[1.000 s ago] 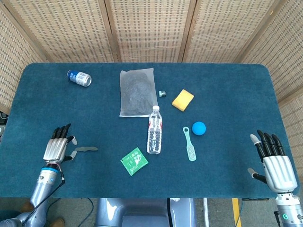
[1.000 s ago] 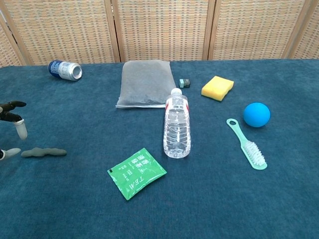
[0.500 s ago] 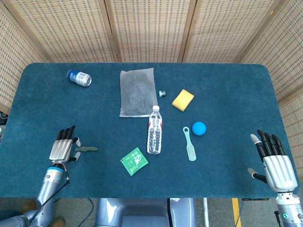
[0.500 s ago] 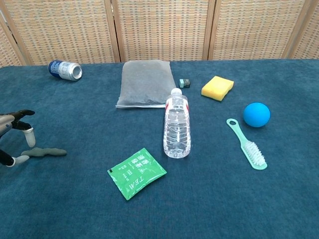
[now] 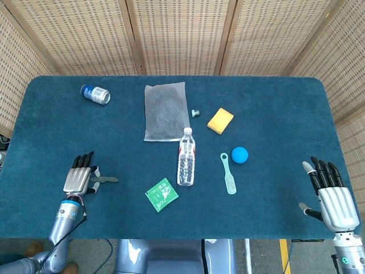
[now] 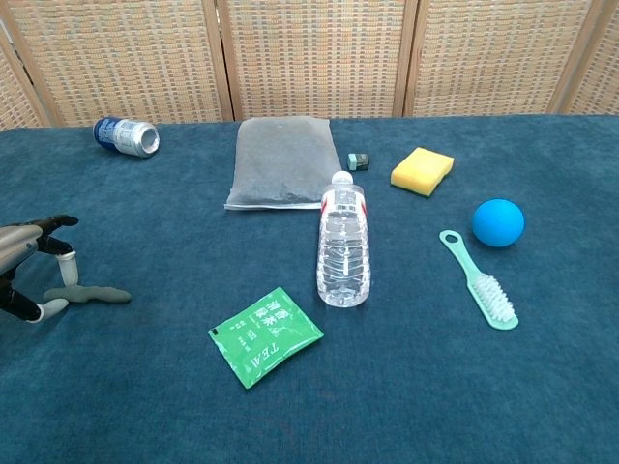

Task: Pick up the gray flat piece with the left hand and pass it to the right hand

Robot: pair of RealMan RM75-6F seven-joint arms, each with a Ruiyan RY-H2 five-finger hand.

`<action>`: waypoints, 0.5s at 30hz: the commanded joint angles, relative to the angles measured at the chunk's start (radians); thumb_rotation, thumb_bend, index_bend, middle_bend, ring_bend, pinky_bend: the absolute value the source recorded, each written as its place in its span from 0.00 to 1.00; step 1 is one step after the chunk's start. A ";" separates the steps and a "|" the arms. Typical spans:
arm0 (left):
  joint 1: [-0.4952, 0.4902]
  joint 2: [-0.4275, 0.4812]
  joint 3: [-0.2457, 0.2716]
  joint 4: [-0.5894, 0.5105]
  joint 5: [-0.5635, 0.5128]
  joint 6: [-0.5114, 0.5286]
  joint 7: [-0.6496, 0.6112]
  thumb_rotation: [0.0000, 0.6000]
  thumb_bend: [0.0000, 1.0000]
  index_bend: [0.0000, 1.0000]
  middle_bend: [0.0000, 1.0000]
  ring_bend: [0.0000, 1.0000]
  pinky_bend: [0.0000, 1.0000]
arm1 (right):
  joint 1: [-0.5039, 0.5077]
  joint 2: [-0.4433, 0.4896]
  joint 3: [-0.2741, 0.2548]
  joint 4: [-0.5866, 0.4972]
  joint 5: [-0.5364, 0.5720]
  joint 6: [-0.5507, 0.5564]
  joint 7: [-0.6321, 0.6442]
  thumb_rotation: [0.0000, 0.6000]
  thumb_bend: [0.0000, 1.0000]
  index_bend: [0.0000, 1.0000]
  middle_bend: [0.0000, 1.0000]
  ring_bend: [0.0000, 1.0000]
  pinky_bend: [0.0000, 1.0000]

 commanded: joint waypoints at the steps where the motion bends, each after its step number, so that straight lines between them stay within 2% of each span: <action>1: -0.002 -0.002 -0.001 0.001 -0.003 0.000 0.002 1.00 0.37 0.53 0.00 0.00 0.00 | 0.000 0.001 0.000 0.000 0.000 0.000 0.001 1.00 0.00 0.00 0.00 0.00 0.00; 9: -0.012 -0.013 -0.006 0.007 -0.021 -0.007 0.021 1.00 0.37 0.53 0.00 0.00 0.00 | 0.000 0.002 -0.001 -0.001 -0.001 -0.001 0.004 1.00 0.00 0.00 0.00 0.00 0.00; 15: -0.020 -0.023 -0.009 0.015 -0.034 -0.014 0.032 1.00 0.42 0.54 0.00 0.00 0.00 | 0.000 0.003 -0.002 -0.001 -0.002 0.000 0.009 1.00 0.00 0.00 0.00 0.00 0.00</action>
